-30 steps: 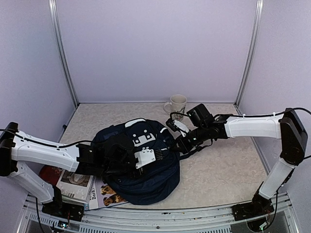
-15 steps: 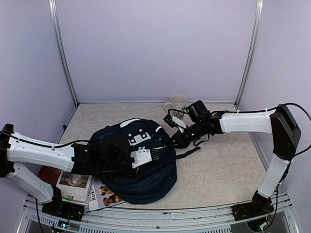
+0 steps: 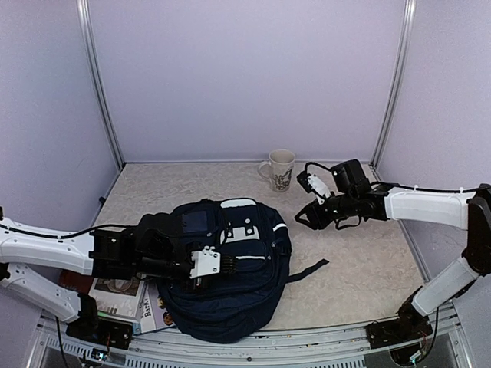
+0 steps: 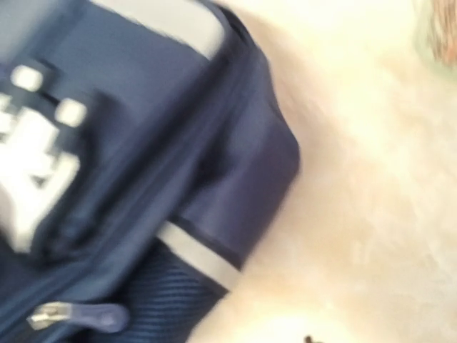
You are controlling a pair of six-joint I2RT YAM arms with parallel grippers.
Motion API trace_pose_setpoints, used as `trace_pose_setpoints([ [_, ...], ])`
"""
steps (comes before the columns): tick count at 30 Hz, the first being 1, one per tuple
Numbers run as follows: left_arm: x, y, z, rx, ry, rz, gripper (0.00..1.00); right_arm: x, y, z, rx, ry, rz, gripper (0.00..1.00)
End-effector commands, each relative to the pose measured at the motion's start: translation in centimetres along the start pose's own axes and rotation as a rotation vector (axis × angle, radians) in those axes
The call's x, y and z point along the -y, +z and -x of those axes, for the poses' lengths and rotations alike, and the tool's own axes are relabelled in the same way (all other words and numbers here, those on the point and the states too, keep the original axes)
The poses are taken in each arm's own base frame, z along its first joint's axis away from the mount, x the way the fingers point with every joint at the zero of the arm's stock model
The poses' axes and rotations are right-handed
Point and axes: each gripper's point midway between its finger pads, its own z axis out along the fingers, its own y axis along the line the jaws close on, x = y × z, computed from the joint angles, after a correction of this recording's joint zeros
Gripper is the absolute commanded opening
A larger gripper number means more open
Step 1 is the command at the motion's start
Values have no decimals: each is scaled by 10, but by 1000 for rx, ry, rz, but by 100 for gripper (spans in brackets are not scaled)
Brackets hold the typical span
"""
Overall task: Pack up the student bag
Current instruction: Unzip the largest pocket of the student bag, then place the largest pocket of the bag in the student bag.
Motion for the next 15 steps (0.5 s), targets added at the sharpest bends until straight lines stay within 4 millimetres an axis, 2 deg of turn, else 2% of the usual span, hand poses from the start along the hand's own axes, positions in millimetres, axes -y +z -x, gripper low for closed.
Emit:
trace_pose_setpoints([
  [1,-30,-18,34,151,29,88,0,-28,-25,18,113,-32,117,44],
  [5,-55,-21,37,171,-22,190,0,-38,-29,19,122,-17,172,47],
  [8,-78,-17,41,176,-89,285,0,-36,-28,21,119,8,164,47],
  [9,-77,-14,45,183,-90,266,0,-32,-27,23,118,21,143,47],
  [12,-58,-8,59,231,-44,138,0,-20,-24,28,116,53,77,49],
  [15,-52,-9,55,235,-43,121,0,-22,-11,23,63,75,113,49],
])
